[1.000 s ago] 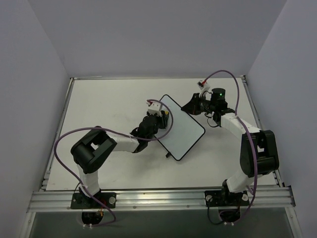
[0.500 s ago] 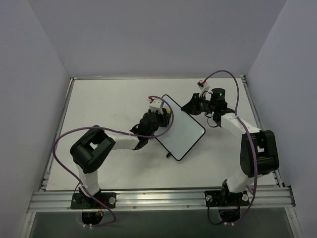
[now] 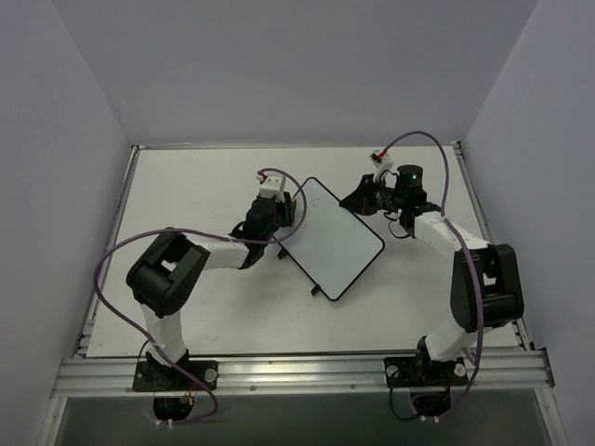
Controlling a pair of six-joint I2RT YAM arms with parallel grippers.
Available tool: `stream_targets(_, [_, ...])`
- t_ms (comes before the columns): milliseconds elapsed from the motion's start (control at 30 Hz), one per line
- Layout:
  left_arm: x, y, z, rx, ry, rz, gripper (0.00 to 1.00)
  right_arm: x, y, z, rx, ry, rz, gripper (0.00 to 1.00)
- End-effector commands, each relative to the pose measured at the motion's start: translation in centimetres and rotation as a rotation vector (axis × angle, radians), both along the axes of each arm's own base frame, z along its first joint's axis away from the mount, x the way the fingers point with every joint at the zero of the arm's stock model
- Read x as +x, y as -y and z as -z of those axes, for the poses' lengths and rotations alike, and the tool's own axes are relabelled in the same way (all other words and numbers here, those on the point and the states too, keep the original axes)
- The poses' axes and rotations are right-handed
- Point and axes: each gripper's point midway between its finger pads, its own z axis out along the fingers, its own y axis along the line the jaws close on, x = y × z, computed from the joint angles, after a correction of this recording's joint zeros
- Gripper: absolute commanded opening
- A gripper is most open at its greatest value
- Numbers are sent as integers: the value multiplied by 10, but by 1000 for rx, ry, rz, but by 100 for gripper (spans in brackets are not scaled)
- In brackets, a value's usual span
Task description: Erase the whiteboard
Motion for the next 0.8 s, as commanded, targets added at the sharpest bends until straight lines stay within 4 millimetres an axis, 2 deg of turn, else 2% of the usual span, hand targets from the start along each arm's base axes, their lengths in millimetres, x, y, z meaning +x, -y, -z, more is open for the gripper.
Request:
stream_targets(0, [-22,20,7,23,-24,124,2,-24,-28,-13,36,-3,-132,0])
stream_targets(233, [-30,58,-23,-8,18,287,2,-24,-28,-13,33,-1,-134,0])
stream_targets(333, [-36,70,-21,-16,-6,361,2,-24,-27,-12,33,-5,-132,0])
stream_targets(433, [-33,68,-20,-37,-19,356,2,-24,-27,-13,33,-2,-134,0])
stream_targets(633, [-10,47,-11,-14,-66,293,2,-25,-28,-14,35,-1,-137,0])
stream_targets(767, [6,37,-17,-6,-65,263,2,-26,-29,-13,35,-1,-141,0])
